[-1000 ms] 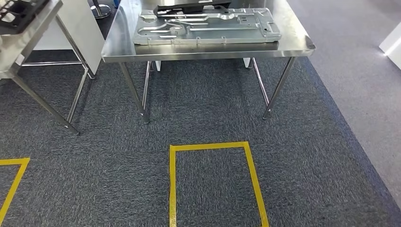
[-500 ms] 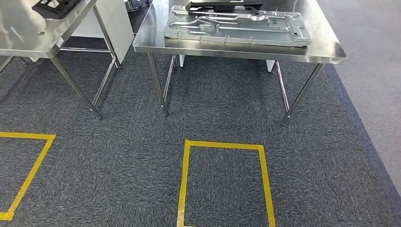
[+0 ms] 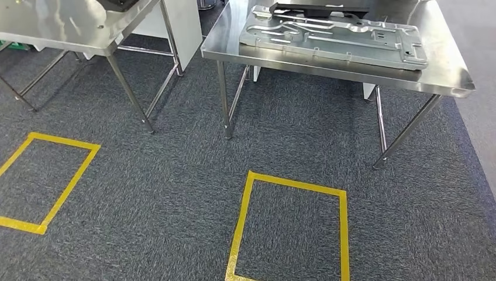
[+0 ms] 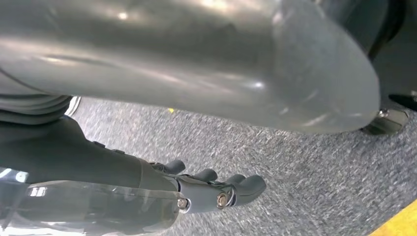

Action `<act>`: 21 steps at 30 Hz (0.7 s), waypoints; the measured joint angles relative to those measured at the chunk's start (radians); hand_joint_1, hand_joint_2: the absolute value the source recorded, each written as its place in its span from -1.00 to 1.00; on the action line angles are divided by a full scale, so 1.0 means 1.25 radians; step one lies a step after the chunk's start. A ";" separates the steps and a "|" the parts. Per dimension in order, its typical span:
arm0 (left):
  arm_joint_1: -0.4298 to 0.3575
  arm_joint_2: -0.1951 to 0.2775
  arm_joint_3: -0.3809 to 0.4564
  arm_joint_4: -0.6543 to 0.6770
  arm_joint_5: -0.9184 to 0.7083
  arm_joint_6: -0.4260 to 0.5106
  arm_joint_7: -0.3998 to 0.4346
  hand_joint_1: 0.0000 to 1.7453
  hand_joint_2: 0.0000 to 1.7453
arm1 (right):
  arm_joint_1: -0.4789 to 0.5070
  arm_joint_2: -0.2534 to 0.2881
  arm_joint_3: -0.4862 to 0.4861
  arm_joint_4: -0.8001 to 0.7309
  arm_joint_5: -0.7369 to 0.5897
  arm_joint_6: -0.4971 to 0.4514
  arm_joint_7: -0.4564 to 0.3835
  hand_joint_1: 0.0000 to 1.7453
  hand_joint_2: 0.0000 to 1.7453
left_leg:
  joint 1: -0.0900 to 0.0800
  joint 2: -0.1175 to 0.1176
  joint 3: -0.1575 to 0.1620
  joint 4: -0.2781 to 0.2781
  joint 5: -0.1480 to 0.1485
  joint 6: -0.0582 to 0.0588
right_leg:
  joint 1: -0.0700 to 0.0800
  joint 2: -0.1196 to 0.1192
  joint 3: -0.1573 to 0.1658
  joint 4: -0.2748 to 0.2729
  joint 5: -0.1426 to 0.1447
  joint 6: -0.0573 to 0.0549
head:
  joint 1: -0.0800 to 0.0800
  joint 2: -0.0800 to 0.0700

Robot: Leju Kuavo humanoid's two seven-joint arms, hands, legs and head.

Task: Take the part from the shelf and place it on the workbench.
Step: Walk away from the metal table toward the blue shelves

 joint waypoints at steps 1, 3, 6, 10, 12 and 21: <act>0.000 0.000 0.000 0.000 0.000 0.000 0.000 -1.00 -1.00 | -0.001 0.000 0.002 0.000 0.002 0.002 0.001 -1.00 -1.00 | -0.002 -0.006 -0.002 -0.003 0.001 0.004 | 0.001 -0.007 0.000 0.001 0.000 0.004 | 0.001 0.000; 0.003 0.000 0.000 0.000 0.000 0.000 0.000 -1.00 -1.00 | -0.005 0.000 0.006 0.000 0.005 0.004 0.002 -1.00 -1.00 | -0.001 -0.020 -0.004 -0.006 0.007 0.015 | -0.001 -0.006 0.000 0.004 -0.005 0.014 | 0.003 0.000; 0.002 -0.001 0.000 0.000 -0.002 -0.002 -0.002 -1.00 -1.00 | -0.004 -0.001 0.011 0.000 0.008 0.008 0.002 -1.00 -1.00 | 0.002 -0.040 -0.007 -0.012 0.017 0.030 | -0.007 0.051 -0.038 0.093 -0.066 0.025 | 0.008 0.000; 0.003 -0.002 0.000 0.000 -0.007 -0.005 -0.010 -1.00 -1.00 | -0.002 -0.001 0.014 0.000 0.008 0.013 0.000 -1.00 -1.00 | -0.002 -0.077 -0.014 -0.009 0.021 0.035 | -0.007 0.071 -0.099 0.216 -0.098 0.024 | 0.011 0.000; 0.004 -0.003 -0.001 0.000 -0.009 -0.005 -0.014 -1.00 -1.00 | -0.002 -0.001 0.015 0.000 0.011 0.016 0.001 -1.00 -1.00 | -0.003 -0.098 -0.014 -0.007 0.022 0.034 | -0.006 0.088 -0.058 0.128 -0.039 0.015 | 0.011 0.000; 0.004 -0.007 -0.001 0.000 -0.004 -0.004 -0.038 -1.00 -1.00 | 0.000 -0.005 0.027 0.004 0.030 0.027 0.011 -1.00 -1.00 | -0.003 -0.090 -0.062 0.069 -0.021 -0.005 | -0.012 0.087 0.003 -0.018 0.011 -0.016 | 0.003 0.000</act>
